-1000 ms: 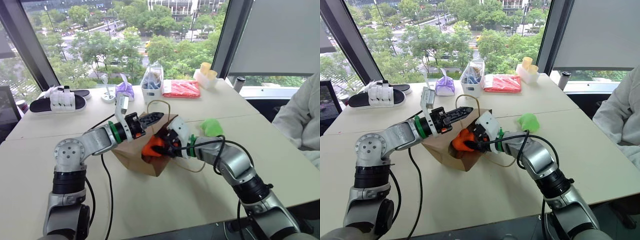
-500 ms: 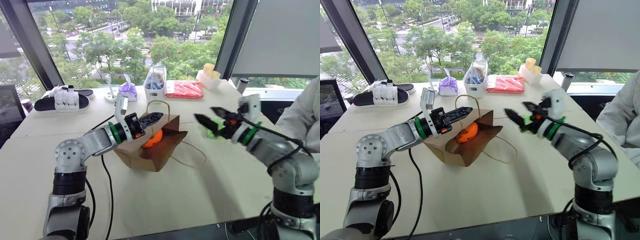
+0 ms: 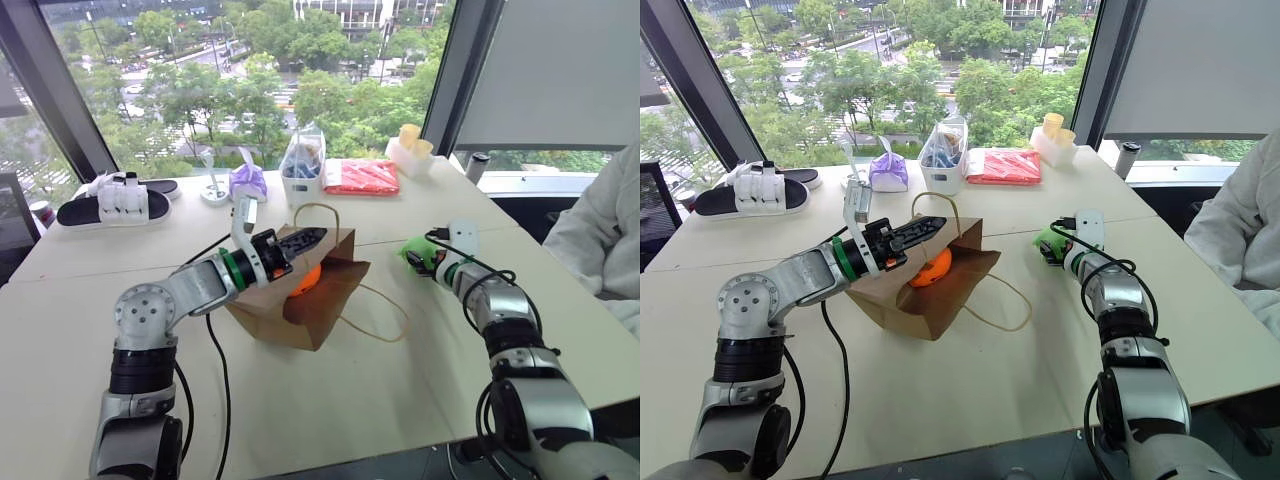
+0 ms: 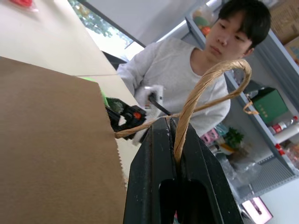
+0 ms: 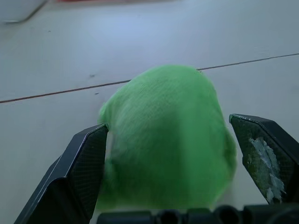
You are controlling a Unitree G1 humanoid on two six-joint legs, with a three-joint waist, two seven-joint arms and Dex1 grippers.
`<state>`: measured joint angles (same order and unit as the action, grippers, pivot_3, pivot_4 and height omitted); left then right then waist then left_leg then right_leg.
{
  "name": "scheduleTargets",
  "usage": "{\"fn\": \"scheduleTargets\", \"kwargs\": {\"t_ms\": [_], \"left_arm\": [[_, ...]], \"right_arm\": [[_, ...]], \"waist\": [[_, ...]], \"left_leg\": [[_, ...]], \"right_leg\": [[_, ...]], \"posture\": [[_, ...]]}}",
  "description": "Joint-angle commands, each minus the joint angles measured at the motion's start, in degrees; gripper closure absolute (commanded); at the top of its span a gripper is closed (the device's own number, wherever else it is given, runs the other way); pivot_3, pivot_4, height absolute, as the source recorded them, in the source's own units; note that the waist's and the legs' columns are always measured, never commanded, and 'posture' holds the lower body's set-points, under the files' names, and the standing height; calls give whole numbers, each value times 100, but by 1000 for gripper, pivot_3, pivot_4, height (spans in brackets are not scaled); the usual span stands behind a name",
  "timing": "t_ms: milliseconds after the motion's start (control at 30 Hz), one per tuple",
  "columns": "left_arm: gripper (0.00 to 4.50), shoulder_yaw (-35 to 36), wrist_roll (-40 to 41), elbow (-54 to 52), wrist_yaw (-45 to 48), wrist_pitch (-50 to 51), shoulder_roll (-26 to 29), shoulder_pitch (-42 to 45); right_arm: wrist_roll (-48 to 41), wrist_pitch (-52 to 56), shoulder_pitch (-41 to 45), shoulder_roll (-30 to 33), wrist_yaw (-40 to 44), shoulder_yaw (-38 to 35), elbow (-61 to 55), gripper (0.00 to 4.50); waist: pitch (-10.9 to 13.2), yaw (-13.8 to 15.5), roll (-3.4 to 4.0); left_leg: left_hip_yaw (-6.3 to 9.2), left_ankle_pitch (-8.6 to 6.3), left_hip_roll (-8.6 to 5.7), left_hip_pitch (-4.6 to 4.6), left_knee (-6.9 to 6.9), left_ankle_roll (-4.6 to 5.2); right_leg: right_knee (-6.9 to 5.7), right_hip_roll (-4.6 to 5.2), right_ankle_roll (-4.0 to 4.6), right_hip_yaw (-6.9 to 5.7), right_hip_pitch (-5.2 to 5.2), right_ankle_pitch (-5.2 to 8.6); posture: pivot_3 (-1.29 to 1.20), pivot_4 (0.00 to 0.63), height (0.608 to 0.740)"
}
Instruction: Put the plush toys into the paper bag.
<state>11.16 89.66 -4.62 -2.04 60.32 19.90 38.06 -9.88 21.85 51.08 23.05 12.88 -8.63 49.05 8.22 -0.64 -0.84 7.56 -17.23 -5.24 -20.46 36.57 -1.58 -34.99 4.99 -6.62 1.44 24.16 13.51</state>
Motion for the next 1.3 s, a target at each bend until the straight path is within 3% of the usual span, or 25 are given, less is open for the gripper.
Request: {"fn": "scheduleTargets", "kwargs": {"t_ms": [33,233,267,367,467,633,733,867,967,1067,1300], "left_arm": [[4500,118,148,-324,-98,-113,50,-47],[4500,152,271,-460,-249,-192,118,-165],[4500,144,281,-464,-256,-200,119,-167],[4500,116,290,-464,-258,-217,114,-162],[4500,85,264,-434,-212,-209,118,-131],[4500,47,279,-292,-142,-198,85,-48],[4500,28,237,-226,-77,-183,76,-19],[4500,-8,117,-80,53,-182,74,87],[4500,-7,66,-18,113,-168,73,141],[4500,-17,29,-1,139,-161,56,172],[4500,-26,10,-20,142,-156,23,190]], "right_arm": [[144,-419,252,-32,0,-21,691,1305],[253,-622,408,-34,122,7,1065,4200],[275,-638,419,-31,123,13,1086,4490],[351,-917,355,47,196,52,835,4490],[264,-981,-13,307,827,136,-557,4490],[-945,1323,-1277,1192,2323,284,-4638,4490],[-1553,2225,-1651,1451,2509,78,-5814,4490],[-2638,3571,-1967,1346,2354,-102,-7217,4490],[-2779,3858,-1980,1197,2184,144,-7523,4490],[-2249,3680,-1993,1182,2019,977,-7547,4490],[-1628,3203,-1485,547,1851,1940,-6765,4490]], "waist": [[0,-3,0],[-3,-16,-4],[-3,-15,-4],[-3,-14,-4],[-1,6,-1],[1,2,4],[-1,-13,-1],[-2,30,-2],[-2,40,-2],[-2,47,-3],[-3,102,-4]], "left_leg": [[0,0,-1,0,-1,0],[-2,0,-1,8,3,0],[-1,0,-1,10,5,0],[3,0,-1,9,19,0],[5,0,-2,2,21,0],[15,-3,-3,-21,17,3],[15,-3,0,-13,9,2],[16,-1,3,1,10,-2],[16,-2,3,-1,20,-1],[16,-2,-1,-1,21,0],[12,-2,-3,-5,21,0]], "right_leg": [[0,2,0,0,0,0],[0,-1,-1,0,-9,-1],[-1,-2,-1,0,-13,-1],[-1,-5,-1,-1,-19,0],[-1,-4,-1,-1,-16,-1],[-7,-1,-2,-5,12,-1],[-4,0,-2,-3,14,-1],[1,1,0,-3,-2,-1],[0,0,1,-3,-5,-1],[0,0,0,-4,-5,-1],[-4,0,1,-3,8,-2]], "posture": [[0,150,740],[0,150,740],[0,150,740],[0,150,740],[0,150,740],[0,150,740],[0,150,740],[0,150,740],[0,150,740],[0,150,740],[0,150,740]]}}
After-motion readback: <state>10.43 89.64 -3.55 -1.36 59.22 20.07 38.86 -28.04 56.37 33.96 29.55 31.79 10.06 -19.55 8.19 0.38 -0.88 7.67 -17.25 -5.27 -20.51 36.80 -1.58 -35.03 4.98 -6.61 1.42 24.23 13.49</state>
